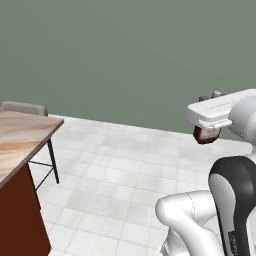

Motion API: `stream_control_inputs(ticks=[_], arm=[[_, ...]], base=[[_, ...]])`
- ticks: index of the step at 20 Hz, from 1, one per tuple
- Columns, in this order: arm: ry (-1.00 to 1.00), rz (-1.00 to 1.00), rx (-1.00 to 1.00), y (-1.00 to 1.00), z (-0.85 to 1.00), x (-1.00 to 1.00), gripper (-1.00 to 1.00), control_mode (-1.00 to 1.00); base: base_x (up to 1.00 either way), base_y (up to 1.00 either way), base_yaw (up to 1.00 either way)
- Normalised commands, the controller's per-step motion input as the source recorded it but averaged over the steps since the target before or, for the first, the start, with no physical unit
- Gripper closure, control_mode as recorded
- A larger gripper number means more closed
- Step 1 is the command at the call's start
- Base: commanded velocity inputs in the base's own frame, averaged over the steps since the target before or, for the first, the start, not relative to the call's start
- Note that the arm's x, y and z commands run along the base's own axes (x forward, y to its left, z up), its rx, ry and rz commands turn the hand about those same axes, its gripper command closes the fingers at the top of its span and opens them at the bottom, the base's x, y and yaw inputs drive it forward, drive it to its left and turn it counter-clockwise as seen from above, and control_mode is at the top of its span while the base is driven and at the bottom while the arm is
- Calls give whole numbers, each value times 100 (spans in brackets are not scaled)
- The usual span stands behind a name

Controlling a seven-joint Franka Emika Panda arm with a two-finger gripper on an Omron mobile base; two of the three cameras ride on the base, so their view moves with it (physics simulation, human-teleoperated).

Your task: The dining table condiment station is running low on ketchup. Refill the condiment station by opening the cabinet and taking the ketchup from the cabinet and placing it on the dining table.

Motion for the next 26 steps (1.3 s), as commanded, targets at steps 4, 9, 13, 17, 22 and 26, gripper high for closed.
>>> stream_control_inputs(ticks=[4,9,13,17,22,26], arm=[[0,0,0,0,0,0,100,100],[0,0,0,0,0,0,100,100],[0,0,0,0,0,0,100,100],[0,0,0,0,0,0,100,100],[0,0,0,0,0,0,100,100],[0,0,0,0,0,0,100,100]], base=[[100,-68,43],[100,-64,43],[100,-59,43],[100,-58,44],[100,-67,42],[100,-68,45]])
